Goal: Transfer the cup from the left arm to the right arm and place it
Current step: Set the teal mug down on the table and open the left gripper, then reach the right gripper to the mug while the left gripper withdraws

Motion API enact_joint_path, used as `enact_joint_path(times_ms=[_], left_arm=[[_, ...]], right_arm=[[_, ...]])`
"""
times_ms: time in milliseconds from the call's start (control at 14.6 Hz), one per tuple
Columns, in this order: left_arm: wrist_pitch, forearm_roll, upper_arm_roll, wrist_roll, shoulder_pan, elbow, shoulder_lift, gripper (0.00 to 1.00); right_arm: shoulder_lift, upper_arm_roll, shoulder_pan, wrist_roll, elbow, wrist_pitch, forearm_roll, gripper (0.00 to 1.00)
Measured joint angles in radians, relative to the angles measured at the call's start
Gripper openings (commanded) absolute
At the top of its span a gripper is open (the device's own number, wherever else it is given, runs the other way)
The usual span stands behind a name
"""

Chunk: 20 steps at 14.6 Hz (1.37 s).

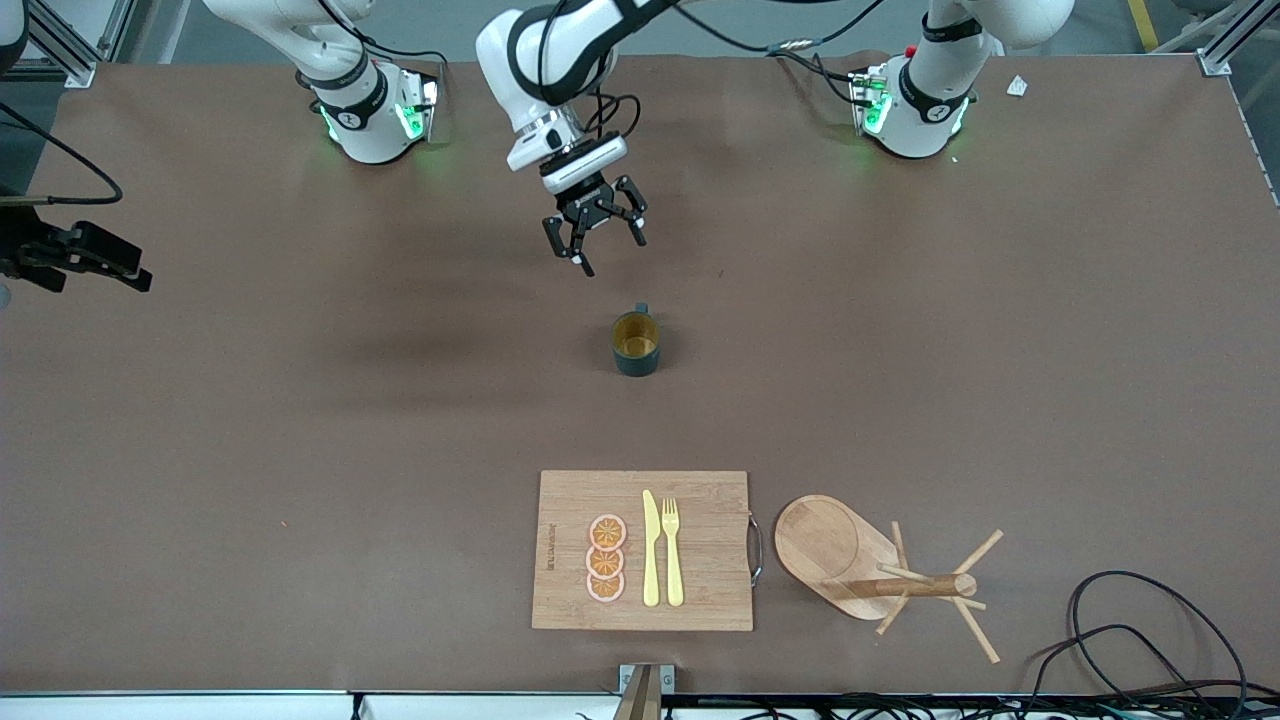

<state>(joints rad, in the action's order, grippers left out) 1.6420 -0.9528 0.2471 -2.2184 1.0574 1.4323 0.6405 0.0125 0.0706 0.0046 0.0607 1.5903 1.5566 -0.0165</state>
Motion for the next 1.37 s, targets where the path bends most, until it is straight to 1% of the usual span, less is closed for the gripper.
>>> enact_joint_path(times_ms=[137, 342, 548, 685, 821, 958, 1027, 1164, 1369], left_arm=[[0.001, 0.085, -0.001, 0.105, -0.073, -0.002, -0.08, 1.0], [0.004, 0.21, -0.002, 0.305, -0.218, -0.011, -0.192, 1.0], [0.008, 0.343, -0.002, 0.517, -0.376, -0.037, -0.269, 1.0], [0.011, 0.423, -0.002, 0.652, -0.478, -0.058, -0.297, 1.0], [0.014, 0.508, -0.002, 0.792, -0.578, -0.083, -0.309, 1.0], [0.016, 0.606, -0.002, 0.931, -0.676, -0.103, -0.315, 1.0], [0.016, 0.664, -0.002, 1.013, -0.726, -0.11, -0.32, 1.0], [0.017, 0.765, -0.002, 1.191, -0.828, -0.119, -0.335, 1.0], [0.001, 0.837, -0.007, 1.432, -0.935, -0.123, -0.388, 1.0]], right_arm=[[0.002, -0.006, 0.03, -0.02, 0.056, 0.047, -0.004, 1.0], [0.008, -0.014, 0.143, -0.197, 0.186, 0.187, -0.005, 1.0], [0.013, -0.021, 0.28, -0.393, 0.224, 0.249, -0.004, 1.0], [0.016, -0.022, 0.345, -0.47, 0.258, 0.324, -0.004, 1.0], [0.035, -0.022, 0.398, -0.547, 0.331, 0.451, -0.004, 1.0], [0.08, -0.022, 0.461, -0.638, 0.392, 0.574, -0.004, 1.0], [0.108, -0.022, 0.495, -0.679, 0.405, 0.62, -0.004, 1.0], [0.162, -0.023, 0.561, -0.752, 0.409, 0.685, -0.004, 1.0], [0.219, -0.022, 0.627, -0.832, 0.409, 0.717, -0.004, 1.0]])
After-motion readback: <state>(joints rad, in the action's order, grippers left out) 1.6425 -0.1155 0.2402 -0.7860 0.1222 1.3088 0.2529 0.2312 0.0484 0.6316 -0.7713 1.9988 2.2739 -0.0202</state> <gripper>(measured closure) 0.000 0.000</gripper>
